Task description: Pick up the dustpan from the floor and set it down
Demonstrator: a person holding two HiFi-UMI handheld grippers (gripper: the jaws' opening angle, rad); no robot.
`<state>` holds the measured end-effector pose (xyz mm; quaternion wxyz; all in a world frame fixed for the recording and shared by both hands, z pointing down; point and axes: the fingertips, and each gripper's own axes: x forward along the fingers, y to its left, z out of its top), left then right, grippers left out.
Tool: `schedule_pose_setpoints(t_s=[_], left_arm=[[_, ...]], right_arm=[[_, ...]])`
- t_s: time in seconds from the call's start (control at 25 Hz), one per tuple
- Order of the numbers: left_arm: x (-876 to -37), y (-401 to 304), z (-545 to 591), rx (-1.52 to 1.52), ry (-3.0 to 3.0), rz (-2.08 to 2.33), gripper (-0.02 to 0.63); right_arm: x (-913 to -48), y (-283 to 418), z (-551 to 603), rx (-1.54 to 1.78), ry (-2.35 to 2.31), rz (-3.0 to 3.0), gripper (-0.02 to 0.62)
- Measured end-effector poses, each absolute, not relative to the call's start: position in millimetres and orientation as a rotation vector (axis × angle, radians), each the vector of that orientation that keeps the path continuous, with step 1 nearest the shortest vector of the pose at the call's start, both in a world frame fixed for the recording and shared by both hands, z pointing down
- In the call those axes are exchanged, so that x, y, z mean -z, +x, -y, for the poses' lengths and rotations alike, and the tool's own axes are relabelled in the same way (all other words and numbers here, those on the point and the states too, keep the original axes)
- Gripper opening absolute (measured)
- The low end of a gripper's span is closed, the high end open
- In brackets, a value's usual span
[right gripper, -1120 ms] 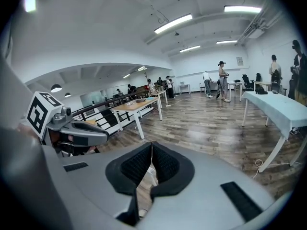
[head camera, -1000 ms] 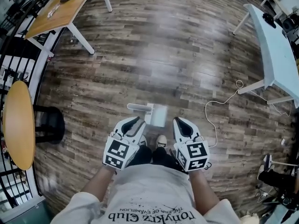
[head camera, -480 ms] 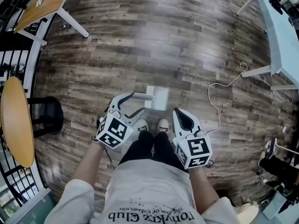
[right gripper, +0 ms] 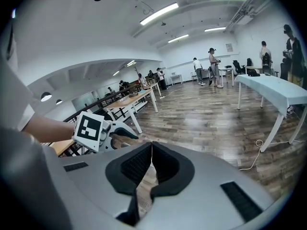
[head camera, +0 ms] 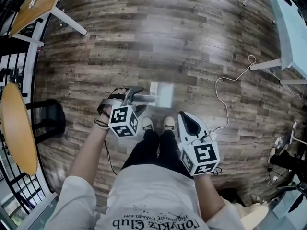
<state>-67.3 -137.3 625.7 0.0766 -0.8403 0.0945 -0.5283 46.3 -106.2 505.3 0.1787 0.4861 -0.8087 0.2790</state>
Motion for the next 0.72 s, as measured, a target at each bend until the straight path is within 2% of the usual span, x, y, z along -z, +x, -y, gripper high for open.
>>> schedule_pose_setpoints(t_s=[0.4, 0.72], left_arm=[[-660, -53, 139, 1.650, -2.576, -0.056, 0.297], [-677, -48, 134, 1.687, -2.542, 0.057, 0.213]], right_arm=[[-518, 57, 106, -0.849, 1.397, 2.245, 0.025], [-527, 66, 101, -0.876, 1.413, 2.225, 0.025]])
